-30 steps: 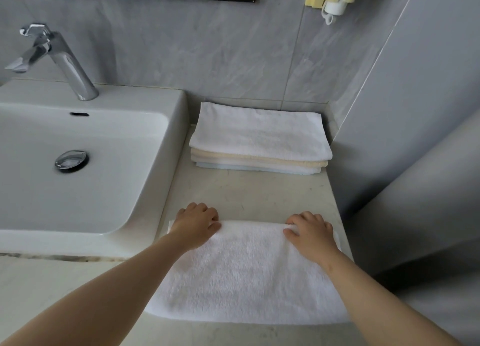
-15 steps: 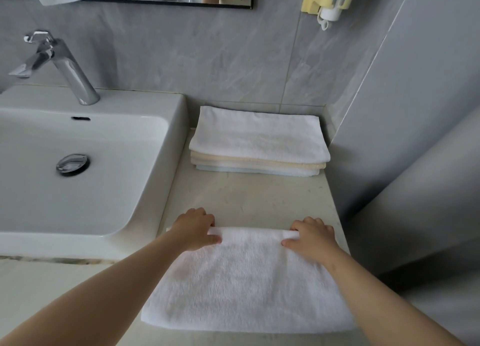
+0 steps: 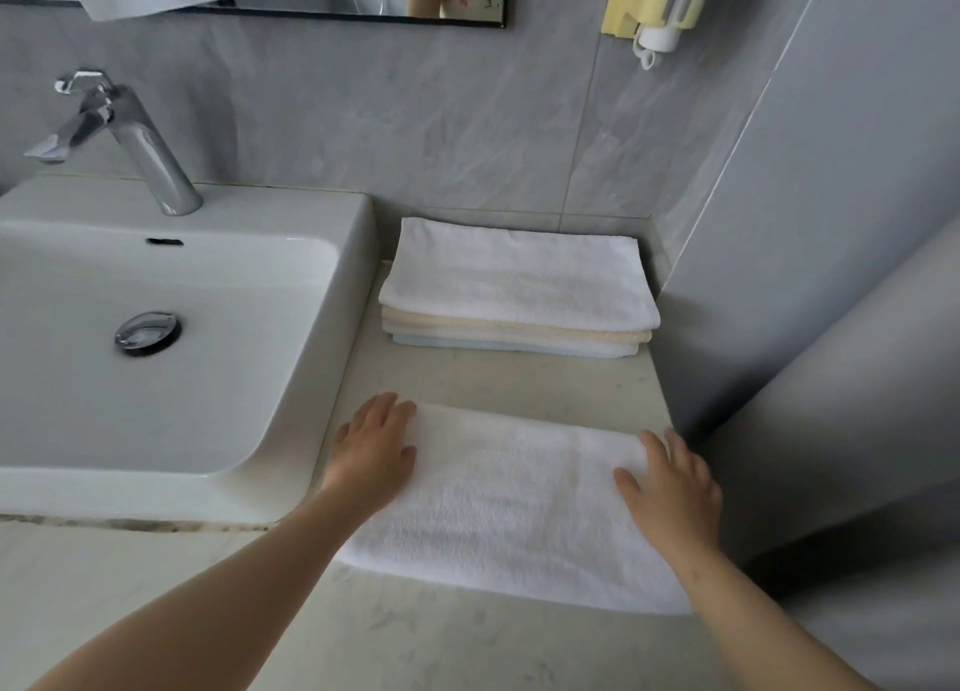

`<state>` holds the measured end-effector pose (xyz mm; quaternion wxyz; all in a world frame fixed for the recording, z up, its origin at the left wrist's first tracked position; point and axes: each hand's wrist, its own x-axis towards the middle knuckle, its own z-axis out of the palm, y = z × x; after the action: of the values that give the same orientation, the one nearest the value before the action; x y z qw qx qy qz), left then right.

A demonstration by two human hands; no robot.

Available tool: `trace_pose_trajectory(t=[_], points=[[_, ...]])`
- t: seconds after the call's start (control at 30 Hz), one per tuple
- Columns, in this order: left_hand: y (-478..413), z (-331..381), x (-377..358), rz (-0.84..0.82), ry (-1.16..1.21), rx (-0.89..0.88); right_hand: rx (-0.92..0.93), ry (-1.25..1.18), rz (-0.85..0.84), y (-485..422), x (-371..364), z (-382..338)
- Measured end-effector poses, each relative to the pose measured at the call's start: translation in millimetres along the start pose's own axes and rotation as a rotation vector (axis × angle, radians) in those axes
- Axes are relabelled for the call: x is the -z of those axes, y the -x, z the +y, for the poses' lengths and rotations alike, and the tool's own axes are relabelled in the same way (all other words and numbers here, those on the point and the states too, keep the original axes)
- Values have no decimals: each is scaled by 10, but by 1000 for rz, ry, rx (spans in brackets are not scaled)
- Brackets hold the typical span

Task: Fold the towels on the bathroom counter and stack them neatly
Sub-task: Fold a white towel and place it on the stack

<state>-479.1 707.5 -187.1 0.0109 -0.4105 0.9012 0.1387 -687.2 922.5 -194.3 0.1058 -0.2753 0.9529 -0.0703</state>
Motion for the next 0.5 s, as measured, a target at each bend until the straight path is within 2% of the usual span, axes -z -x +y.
trace_pose_trajectory(t=[0.17, 0.23, 0.37, 0.5], points=[[280, -107, -118, -36, 105, 129, -181, -43, 53, 268, -165, 68], [389, -98, -153, -50, 67, 178, -226, -34, 74, 362, -187, 26], [602, -74, -256, -3, -27, 260, -155, -5, 79, 457, -234, -41], [500, -43, -283, 6, -22, 306, -74, -3, 42, 287, -201, -29]])
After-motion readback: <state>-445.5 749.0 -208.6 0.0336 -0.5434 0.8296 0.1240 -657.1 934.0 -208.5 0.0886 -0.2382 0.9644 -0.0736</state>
